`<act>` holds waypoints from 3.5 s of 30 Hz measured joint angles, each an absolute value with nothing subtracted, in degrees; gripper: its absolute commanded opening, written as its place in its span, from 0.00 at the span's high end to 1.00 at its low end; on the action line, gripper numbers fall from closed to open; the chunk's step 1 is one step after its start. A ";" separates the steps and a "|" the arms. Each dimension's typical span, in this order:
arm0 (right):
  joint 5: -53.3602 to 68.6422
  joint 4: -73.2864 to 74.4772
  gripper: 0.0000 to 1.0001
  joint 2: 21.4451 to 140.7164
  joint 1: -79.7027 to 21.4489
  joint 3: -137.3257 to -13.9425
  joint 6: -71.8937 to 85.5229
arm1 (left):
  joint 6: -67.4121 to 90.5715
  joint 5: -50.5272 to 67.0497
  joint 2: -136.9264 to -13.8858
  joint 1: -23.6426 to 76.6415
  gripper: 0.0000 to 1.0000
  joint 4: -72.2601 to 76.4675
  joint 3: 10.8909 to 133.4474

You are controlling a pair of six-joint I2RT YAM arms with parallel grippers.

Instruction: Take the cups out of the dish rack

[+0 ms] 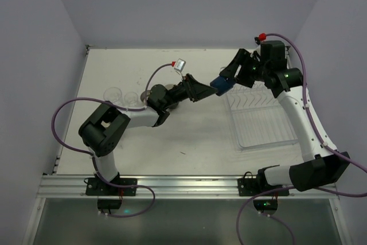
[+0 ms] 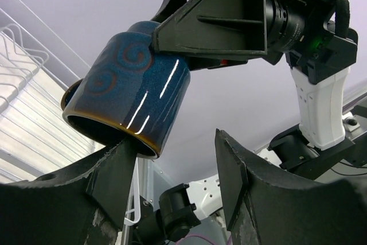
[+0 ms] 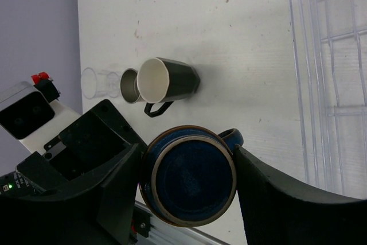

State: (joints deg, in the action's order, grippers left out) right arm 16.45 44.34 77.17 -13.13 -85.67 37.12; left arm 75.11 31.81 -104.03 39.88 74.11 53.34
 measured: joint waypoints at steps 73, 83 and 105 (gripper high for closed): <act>4.97 42.24 0.01 58.41 -16.99 -68.20 30.46 | 33.17 -7.11 -74.11 28.05 1.00 -62.72 61.56; 4.01 42.48 0.01 58.46 -17.58 -67.35 28.82 | 31.22 -7.25 -80.68 27.38 1.00 -60.42 61.56; 3.97 42.33 0.01 58.48 -18.65 -65.21 27.03 | 29.32 -5.72 -89.52 27.00 1.00 -53.95 61.56</act>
